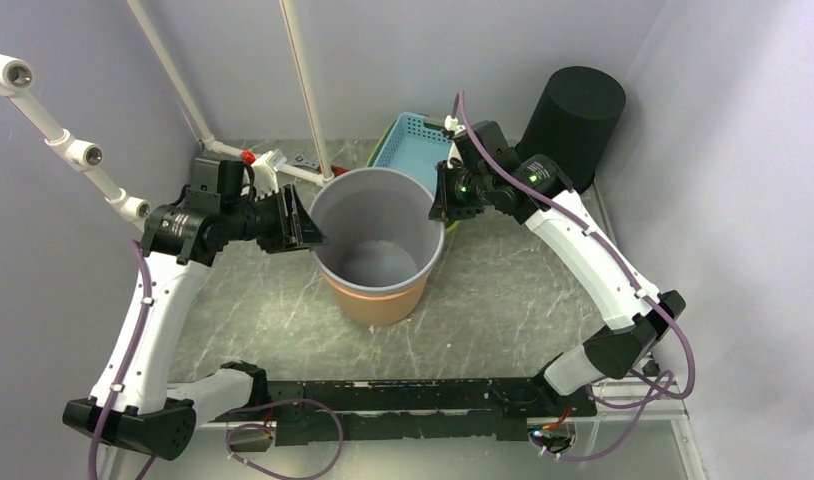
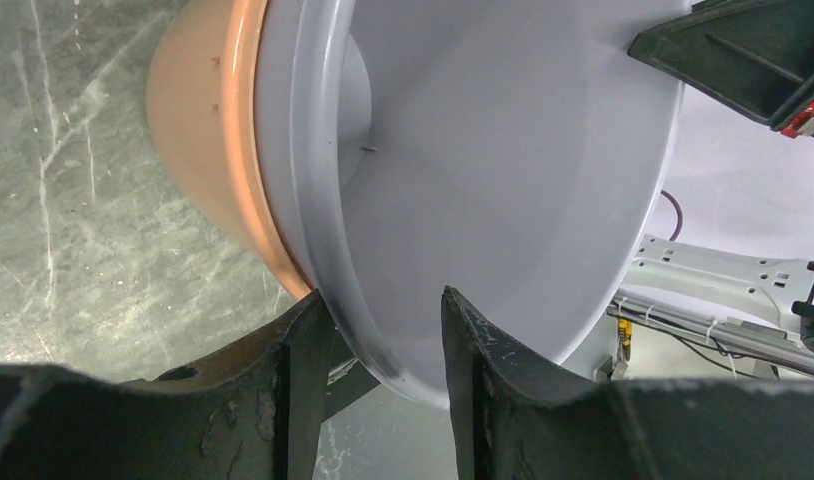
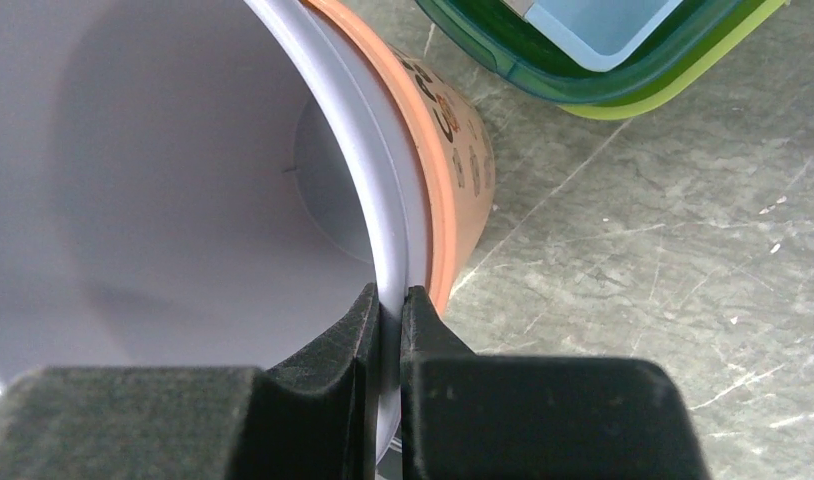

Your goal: Turn the large container upside down

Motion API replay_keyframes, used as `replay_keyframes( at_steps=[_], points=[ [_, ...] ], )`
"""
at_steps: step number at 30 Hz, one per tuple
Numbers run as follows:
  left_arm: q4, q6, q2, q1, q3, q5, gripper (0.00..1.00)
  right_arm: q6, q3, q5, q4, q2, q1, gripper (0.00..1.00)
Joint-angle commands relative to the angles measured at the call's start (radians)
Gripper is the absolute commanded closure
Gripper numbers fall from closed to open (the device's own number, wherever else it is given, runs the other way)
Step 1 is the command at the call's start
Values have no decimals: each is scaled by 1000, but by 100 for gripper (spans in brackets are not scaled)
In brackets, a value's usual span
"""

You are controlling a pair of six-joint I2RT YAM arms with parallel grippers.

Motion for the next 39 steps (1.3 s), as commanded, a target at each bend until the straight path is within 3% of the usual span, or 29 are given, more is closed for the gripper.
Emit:
replay_keyframes(
  at_steps=[1,3,8,14,22,30,39],
  points=[
    [98,-13,-1,-11,-29,32,52,27,-2,-127,163,-54,12,97],
    [112,-16,-3,-11,-47,23,54,35,-25,-150,197,-63,5,96],
    [90,-5,4,-11,-59,-36,70,43,-59,-174,229,-68,-5,87],
    [119,-12,-1,-11,-69,-18,97,27,-44,-174,192,-46,-13,86],
    [187,-63,-4,-11,-79,37,97,-4,-164,-358,348,-118,-14,65],
    [147,-53,2,-11,-51,-61,97,-23,-190,-384,366,-114,-29,50],
    [178,-90,-26,-11,-61,-81,97,-61,-247,-472,406,-126,-44,51]
  ],
)
